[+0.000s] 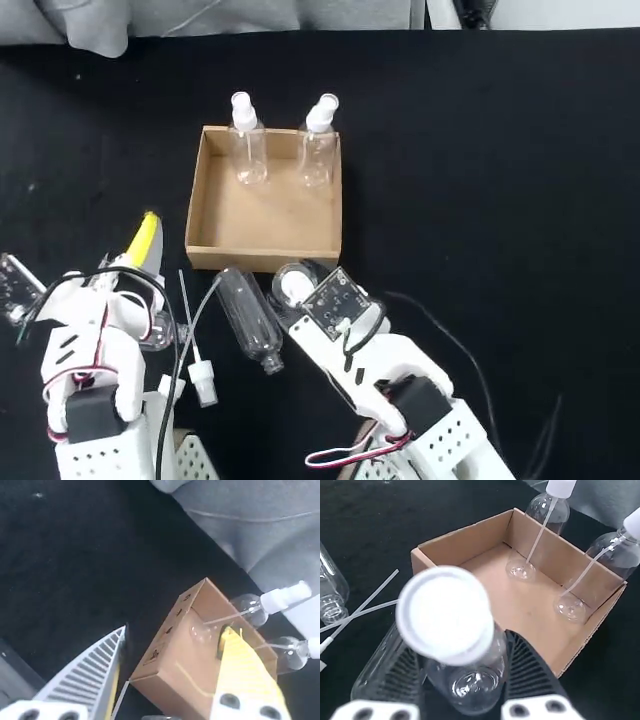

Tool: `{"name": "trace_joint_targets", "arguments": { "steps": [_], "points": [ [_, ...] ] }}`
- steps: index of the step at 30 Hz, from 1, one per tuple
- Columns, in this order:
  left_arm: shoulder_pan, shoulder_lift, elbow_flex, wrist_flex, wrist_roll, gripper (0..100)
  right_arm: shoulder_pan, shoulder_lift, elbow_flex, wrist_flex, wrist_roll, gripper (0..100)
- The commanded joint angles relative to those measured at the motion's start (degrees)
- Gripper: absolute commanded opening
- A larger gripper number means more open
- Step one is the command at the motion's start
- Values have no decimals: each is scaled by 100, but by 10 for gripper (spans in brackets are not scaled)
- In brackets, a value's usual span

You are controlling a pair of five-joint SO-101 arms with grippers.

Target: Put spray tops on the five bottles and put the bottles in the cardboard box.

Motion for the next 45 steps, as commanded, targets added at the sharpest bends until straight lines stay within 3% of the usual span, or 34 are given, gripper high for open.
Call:
{"name": "trace_joint_targets", "arguments": {
  "steps": [1, 11, 26, 45],
  "points": [
    [-40, 18, -92, 18, -290, 273, 185, -101, -277, 35, -62, 18],
    [365, 202, -303, 299, -334, 273, 185, -101, -277, 35, -62, 18],
    [365, 4018, -2097, 721, -334, 275, 185, -101, -277, 26, -62, 18],
    [312, 5969, -2905, 703, -114, 274, 185, -101, -277, 26, -62, 18]
  ]
}}
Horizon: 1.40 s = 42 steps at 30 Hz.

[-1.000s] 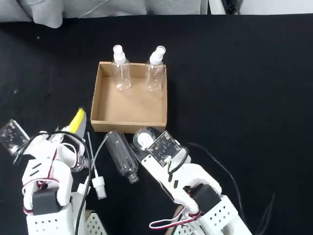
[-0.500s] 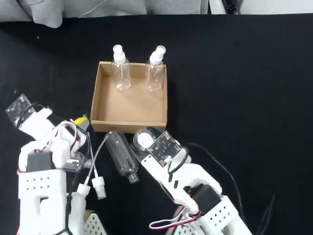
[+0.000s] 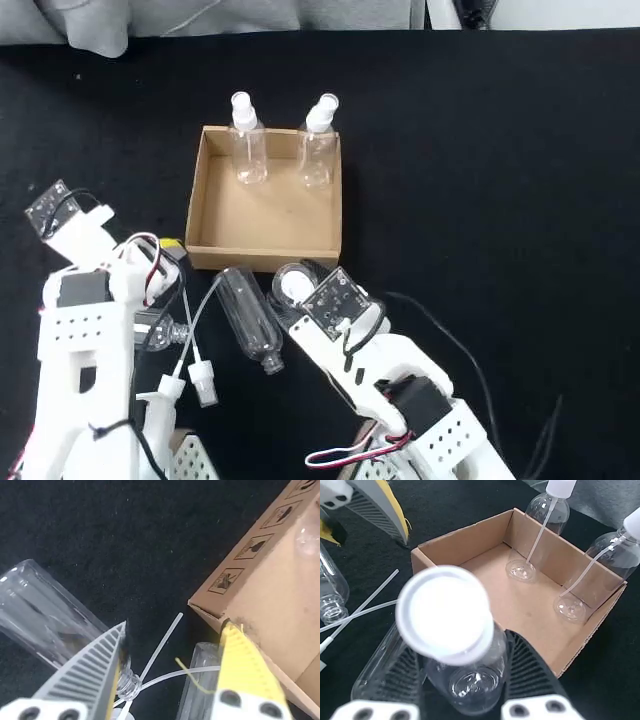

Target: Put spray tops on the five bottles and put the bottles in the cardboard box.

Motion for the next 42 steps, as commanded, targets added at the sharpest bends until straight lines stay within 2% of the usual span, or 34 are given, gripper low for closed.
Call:
{"name": "trace_joint_targets", "arguments": {
  "steps": [1, 12, 18, 28, 35, 42],
  "points": [
    [22, 396, -585, -35, 255, 274, 185, -101, -277, 26, -62, 18],
    [-382, 1301, -1209, -70, 352, 274, 185, -101, -268, 26, -53, 18],
    [-356, 1987, -989, -862, 334, 274, 185, -101, -268, 26, -53, 18],
    [321, 2145, -857, -870, 334, 274, 185, -101, -268, 26, -53, 18],
    [549, 2145, -875, -510, 325, 274, 185, -101, -277, 26, -53, 18],
    [576, 2145, -866, -510, 325, 274, 185, -101, -277, 26, -53, 18]
  ]
}}
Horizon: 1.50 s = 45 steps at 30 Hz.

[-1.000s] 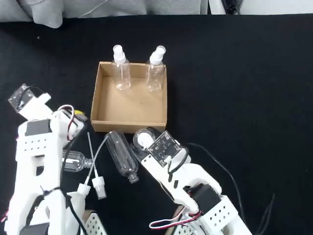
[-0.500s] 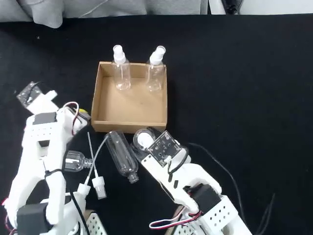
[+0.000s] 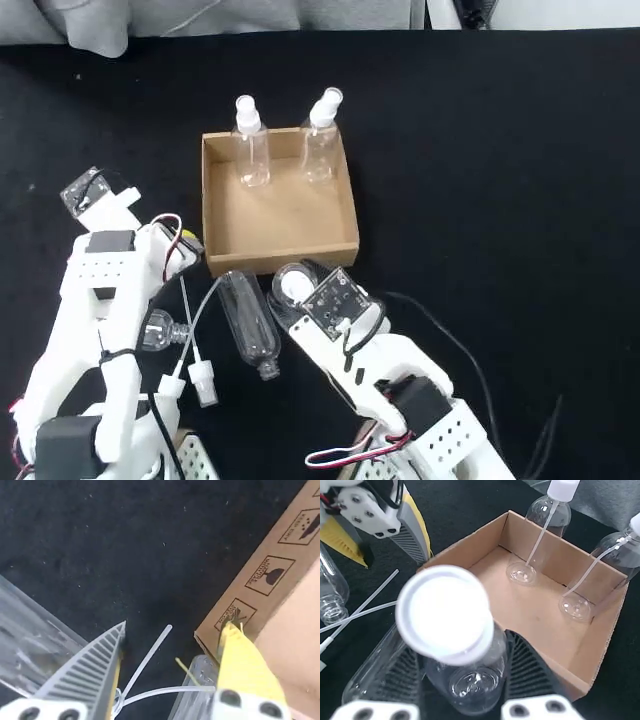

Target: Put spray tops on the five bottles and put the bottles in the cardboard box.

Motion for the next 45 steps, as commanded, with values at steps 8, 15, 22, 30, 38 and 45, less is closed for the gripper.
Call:
{"name": "trace_joint_targets", "arguments": {
  "steps": [8, 15, 22, 30, 38, 45],
  "points": [
    [-66, -26, -101, 62, 18, 274, 185, -101, -286, 35, -53, 18],
    [-567, -26, -110, 62, 9, 274, 193, -101, -980, 782, -211, 19],
    [-743, -26, -92, 9, 0, 274, 440, -40, -1376, 914, -325, 19],
    [-831, -26, -66, 0, 18, 274, 413, -31, -1921, 941, -325, 19],
    [-831, -26, -66, 0, 26, 274, 404, 207, -2668, 914, -325, 19],
    [-831, -26, -66, 0, 26, 274, 404, 1815, -3723, 624, -369, 20]
  ]
}}
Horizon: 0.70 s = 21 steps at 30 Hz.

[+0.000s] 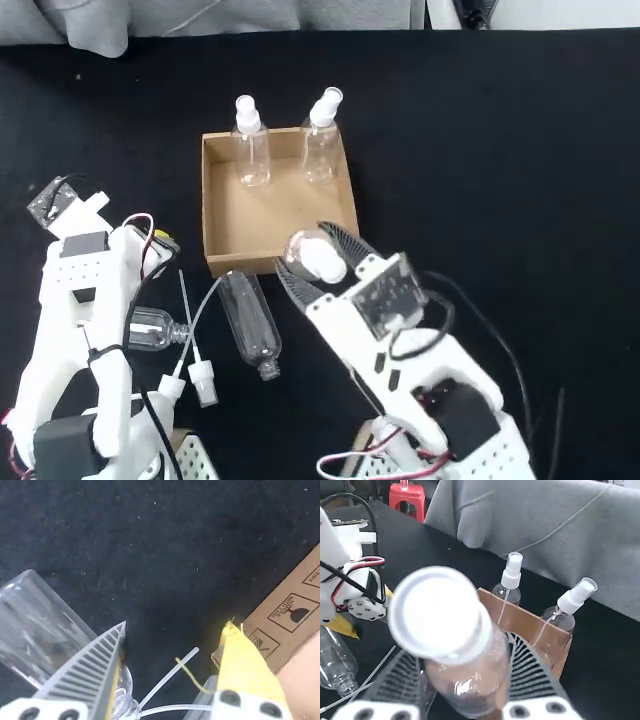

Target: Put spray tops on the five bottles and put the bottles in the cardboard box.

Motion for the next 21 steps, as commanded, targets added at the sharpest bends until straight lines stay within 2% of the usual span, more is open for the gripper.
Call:
{"name": "trace_joint_targets", "arguments": {
  "steps": [1, 7, 21],
  "points": [
    [-75, -26, -66, -35, 26, 274, 158, 919, -857, -316, -62, 20],
    [-75, -26, -66, -26, 26, 274, 149, 2009, -1481, -668, -246, 20],
    [-75, 18, -66, -26, 26, 274, 149, 4075, -1710, -2488, -1125, 19]
  ]
}}
